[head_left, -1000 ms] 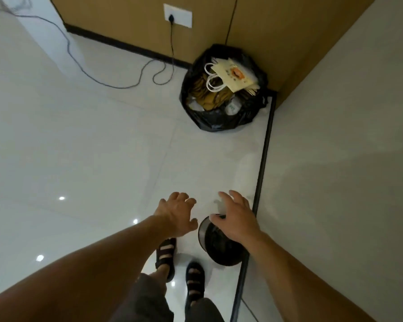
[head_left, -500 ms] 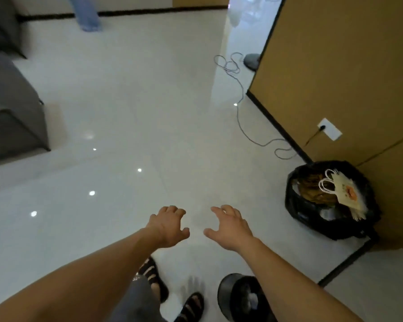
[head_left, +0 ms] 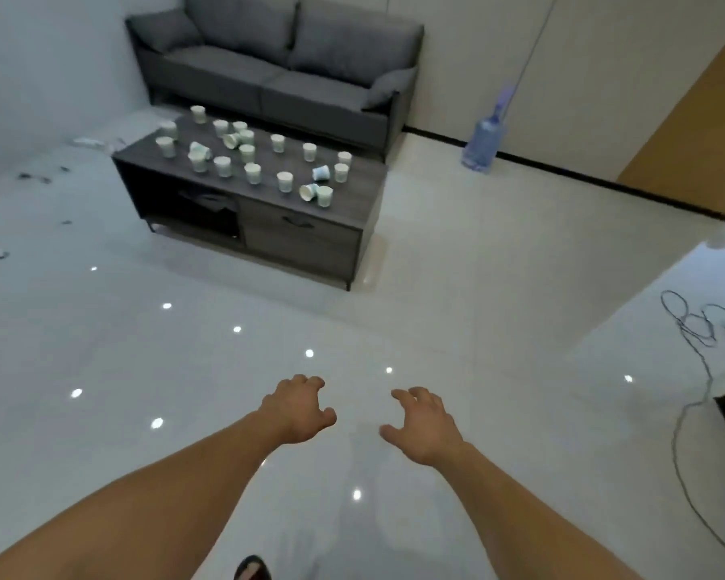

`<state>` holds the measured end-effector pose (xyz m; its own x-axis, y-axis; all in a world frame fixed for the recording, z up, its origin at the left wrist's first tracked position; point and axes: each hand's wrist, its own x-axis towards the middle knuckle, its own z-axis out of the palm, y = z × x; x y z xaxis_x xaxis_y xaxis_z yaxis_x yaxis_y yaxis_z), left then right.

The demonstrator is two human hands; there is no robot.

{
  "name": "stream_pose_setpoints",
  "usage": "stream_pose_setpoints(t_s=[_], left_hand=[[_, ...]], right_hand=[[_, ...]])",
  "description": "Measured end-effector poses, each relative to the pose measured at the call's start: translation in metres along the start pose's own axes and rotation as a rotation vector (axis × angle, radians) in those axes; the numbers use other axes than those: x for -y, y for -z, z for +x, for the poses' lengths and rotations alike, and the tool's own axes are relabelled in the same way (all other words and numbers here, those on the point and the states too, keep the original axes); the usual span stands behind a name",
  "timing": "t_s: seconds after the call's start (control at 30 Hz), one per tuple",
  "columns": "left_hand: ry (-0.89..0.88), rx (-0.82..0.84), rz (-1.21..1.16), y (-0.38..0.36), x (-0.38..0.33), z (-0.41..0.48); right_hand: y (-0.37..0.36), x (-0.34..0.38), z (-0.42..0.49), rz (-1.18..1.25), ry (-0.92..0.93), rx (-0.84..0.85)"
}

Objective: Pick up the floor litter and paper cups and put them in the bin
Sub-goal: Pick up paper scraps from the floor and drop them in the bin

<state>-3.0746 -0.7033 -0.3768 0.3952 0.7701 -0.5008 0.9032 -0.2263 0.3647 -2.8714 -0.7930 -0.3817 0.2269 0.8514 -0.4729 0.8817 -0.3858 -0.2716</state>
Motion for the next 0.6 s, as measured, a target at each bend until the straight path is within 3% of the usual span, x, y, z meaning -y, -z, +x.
stream_pose_setpoints(t_s=[0.23, 0.6], left_hand=[[0.201, -0.103, -0.194, 0.098, 0.138, 0.023], [0.45, -0.227, -0.371, 0.218, 0.259, 0.122]], right_hand=[[0.006, 0.184, 0.099, -0.095, 0.286, 0.066], [0.052, 0.338, 0.306, -0.276, 0.523, 0.175]])
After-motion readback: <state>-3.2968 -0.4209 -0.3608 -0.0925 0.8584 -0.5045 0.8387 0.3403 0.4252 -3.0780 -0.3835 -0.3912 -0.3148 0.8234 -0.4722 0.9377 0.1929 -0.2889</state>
